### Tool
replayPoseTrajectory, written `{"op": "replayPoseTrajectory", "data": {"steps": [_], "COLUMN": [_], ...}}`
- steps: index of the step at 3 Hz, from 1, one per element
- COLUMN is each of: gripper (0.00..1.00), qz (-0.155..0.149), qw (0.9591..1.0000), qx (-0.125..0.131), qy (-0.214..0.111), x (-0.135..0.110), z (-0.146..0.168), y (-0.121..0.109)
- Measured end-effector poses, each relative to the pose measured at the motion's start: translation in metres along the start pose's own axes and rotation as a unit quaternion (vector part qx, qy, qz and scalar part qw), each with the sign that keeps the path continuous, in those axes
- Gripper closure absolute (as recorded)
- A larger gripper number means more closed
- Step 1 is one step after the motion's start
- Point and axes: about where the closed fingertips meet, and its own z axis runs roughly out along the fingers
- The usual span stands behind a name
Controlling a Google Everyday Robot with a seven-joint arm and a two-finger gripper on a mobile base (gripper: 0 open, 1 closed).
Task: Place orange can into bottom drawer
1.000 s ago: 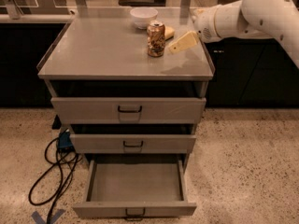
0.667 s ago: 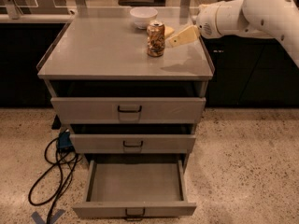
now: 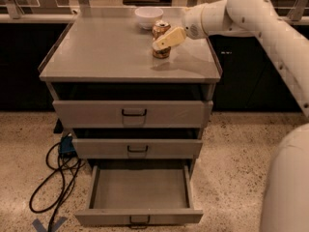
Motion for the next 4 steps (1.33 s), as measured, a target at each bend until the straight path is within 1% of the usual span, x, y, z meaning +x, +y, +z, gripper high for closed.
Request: {"op": "replayPoseTrajectory", "data": {"steps": [1,2,3,4], "gripper": [0.00,0.00,0.00,0.00], "qz": [-0.004,-0.003,0.012,0.035], "qw": [0.9987,0.9987,0.9987,0.9986], "qx": [-0.051,-0.052,-0.047,-0.025], "qy": [-0.005,-0.005,-0.012,-0.029], "x": [-0.014,-0.014,-0.008,-0.001], "z": [0.051,0.052,0.067,0.081], "y": [0.023,0.023,0.017,0.000]}}
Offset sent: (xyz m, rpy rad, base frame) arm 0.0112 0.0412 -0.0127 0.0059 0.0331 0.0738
